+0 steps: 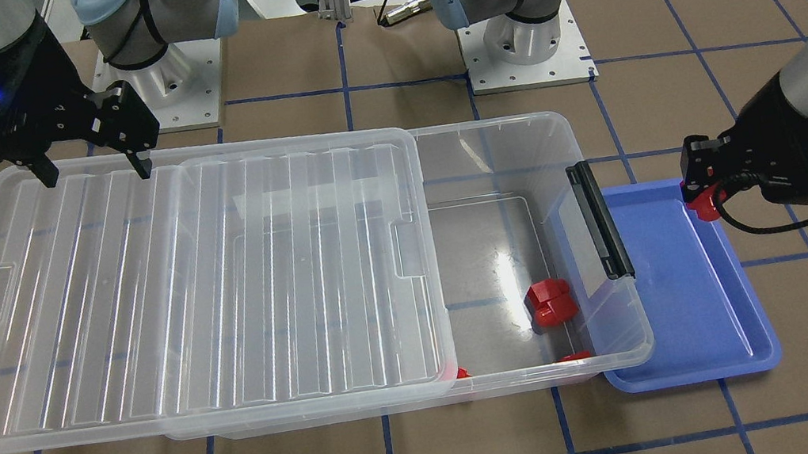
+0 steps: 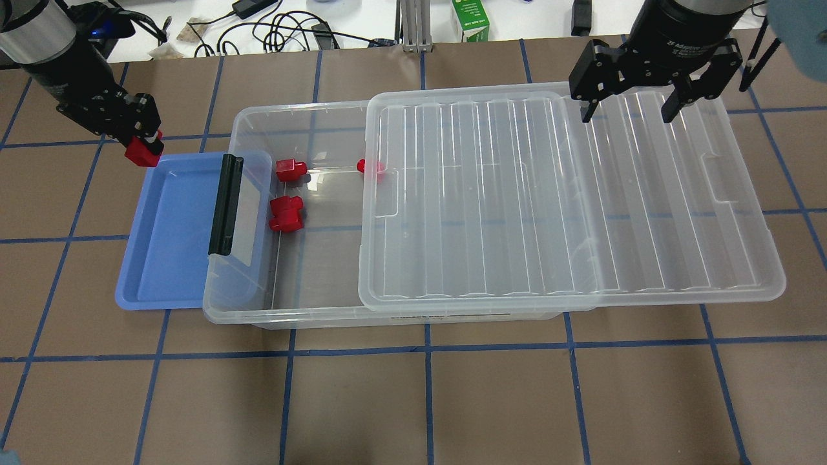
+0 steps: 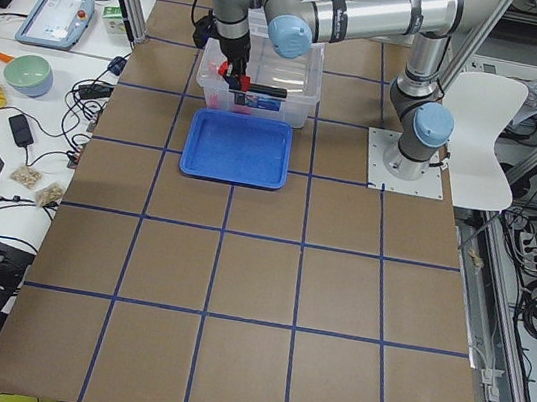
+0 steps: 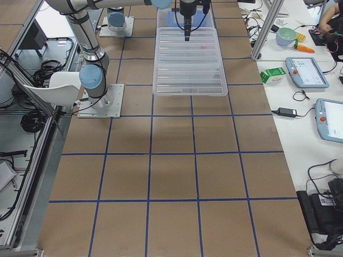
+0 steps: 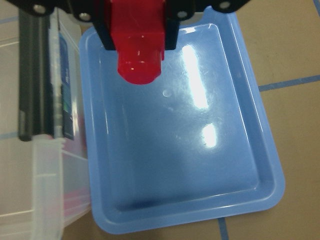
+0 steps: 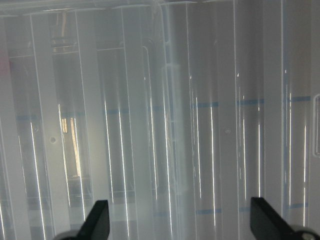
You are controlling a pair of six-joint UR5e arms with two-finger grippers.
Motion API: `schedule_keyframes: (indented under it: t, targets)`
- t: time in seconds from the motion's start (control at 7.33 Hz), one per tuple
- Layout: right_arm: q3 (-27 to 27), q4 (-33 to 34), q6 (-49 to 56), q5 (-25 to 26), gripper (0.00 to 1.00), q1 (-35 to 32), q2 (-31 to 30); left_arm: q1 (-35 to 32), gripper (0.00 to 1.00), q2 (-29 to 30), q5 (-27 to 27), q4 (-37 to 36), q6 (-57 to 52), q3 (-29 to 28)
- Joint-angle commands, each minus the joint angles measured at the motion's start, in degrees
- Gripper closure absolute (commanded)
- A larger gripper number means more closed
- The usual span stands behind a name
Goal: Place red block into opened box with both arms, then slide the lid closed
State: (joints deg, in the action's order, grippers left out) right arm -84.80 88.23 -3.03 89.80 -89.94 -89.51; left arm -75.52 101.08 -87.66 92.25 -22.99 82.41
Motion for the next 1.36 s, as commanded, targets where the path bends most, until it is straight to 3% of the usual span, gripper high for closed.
schedule_keyframes:
  t: [0.0,0.27,0.41,0.82,1.23]
  targets:
    - [-0.1,0.27,0.22,0.02,0.0,-0.23,0.21,-8.89,1.0,-2.46,0.12,0.74,12.38,0.46]
    - [-0.19,0.27,0.31,0.02,0.0,-0.14,0.21,-16.03,1.0,-0.97,0.48,0.21,24.88,1.34]
    - [-0.19,0.19,0.4,0.11,0.0,-0.14,0.21,-17.71,1.0,-0.62,0.39,-2.58,26.32,4.39]
    - [-0.19,0.27,0.31,0.02,0.0,-0.14,0.21,-17.9,1.0,0.78,1.52,-16.19,25.9,15.9]
    - [-0.19,0.27,0.4,0.11,0.0,-0.06,0.21,-17.82,1.0,4.47,2.68,-20.27,25.54,17.96]
